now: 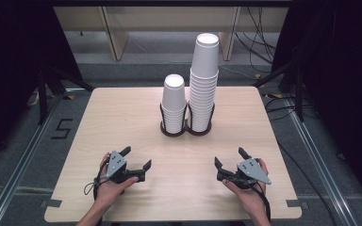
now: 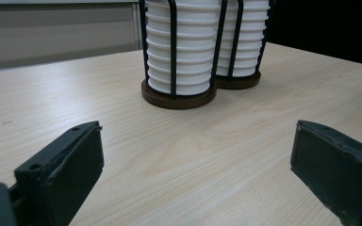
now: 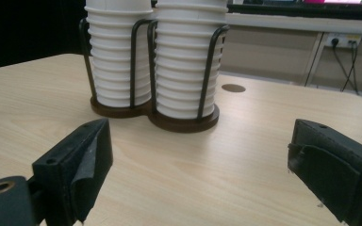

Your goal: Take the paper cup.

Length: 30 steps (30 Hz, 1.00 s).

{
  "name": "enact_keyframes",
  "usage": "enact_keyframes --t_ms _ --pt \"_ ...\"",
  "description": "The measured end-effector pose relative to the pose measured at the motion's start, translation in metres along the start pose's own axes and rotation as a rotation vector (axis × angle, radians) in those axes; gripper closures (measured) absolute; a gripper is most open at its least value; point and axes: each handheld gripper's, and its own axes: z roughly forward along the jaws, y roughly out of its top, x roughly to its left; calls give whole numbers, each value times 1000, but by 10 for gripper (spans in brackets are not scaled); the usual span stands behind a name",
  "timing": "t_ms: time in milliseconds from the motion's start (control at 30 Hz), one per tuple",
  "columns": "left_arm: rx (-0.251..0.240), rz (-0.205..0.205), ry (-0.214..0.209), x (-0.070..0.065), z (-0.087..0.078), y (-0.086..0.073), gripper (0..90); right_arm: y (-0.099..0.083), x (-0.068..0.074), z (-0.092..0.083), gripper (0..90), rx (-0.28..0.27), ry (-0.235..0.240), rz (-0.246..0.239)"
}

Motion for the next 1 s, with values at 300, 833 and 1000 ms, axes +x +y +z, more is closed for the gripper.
enact_keyframes --t_ms 300,833,1000 --pt "-4 18 -14 -1 4 8 41 5 -7 -5 82 -7 -41 -10" --pt "-96 128 -98 -13 42 98 42 19 -17 4 75 -38 -63 -17" --pt "-112 166 -123 -19 60 144 42 27 -15 9 74 -61 -28 7"
